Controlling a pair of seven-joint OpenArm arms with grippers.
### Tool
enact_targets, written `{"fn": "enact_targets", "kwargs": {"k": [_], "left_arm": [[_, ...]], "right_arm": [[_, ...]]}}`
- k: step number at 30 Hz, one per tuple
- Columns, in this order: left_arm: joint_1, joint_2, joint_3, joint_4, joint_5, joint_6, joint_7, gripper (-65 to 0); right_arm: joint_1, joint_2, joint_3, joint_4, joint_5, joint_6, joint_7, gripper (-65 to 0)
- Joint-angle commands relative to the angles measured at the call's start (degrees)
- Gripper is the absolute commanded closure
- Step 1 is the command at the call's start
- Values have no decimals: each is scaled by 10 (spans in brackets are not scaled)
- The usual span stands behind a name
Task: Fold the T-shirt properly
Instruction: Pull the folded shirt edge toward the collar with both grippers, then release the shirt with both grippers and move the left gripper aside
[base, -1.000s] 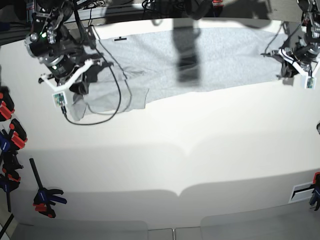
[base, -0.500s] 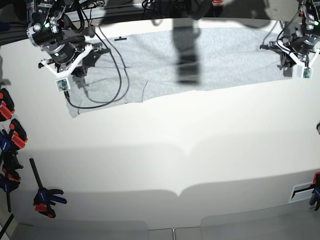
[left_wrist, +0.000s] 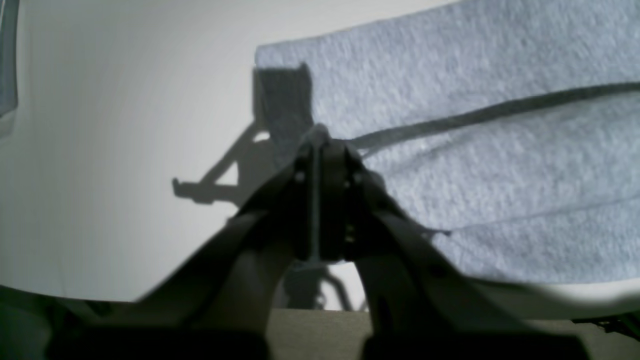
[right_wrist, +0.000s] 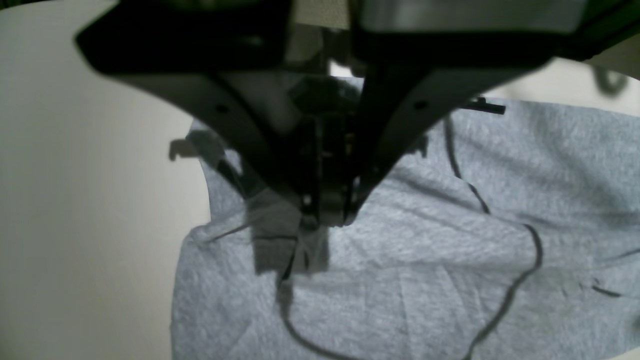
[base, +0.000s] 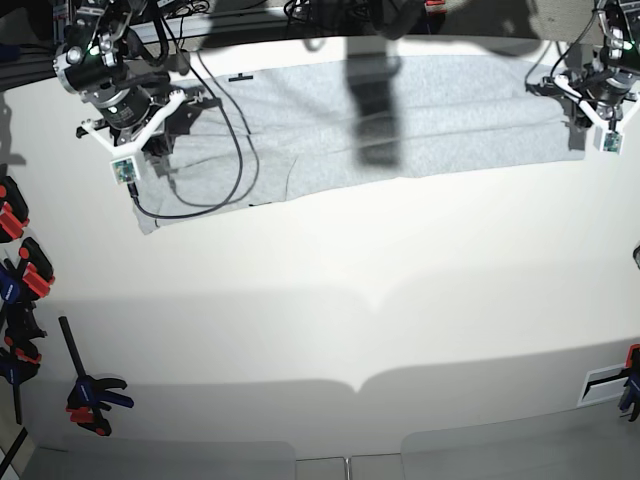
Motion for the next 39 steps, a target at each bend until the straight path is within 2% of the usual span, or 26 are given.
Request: {"fn": "enact_targets", "kwargs": {"k": [1,14,28,29,32,34,36,37,39], "left_arm": [[-1,-10,-6,7,1,2,-3,0],[47,-10,-6,7,1,2,-5,0],[46,-10,-6,7,1,2,-21,0],[46,-9,-6,7,1,2,-21,0],[47,-10,-6,7,1,2,-20,0],[46,-10,-6,7,1,2,-15,-199],[47,-10,-6,7,2,2,-15,-340],[47,-10,-6,7,2,2,-15,-370],[46,-10,-6,7,2,8,-16,-376]], "right_arm": [[1,5,3,11,2,5,3,0],[-2,4,3,11,2,5,-15,0],[-2,4,3,11,4,5,-21,0],[-2,4,3,11,5,5,-21,-36],[-2,5,3,11,14,5,-25,-231],[-2,5,3,11,24,5,-25,-309],[-2,5,3,11,35,5,-25,-317],[-2,5,3,11,39,4,-25,-316],[-1,5,3,11,38,5,-25,-316]]}}
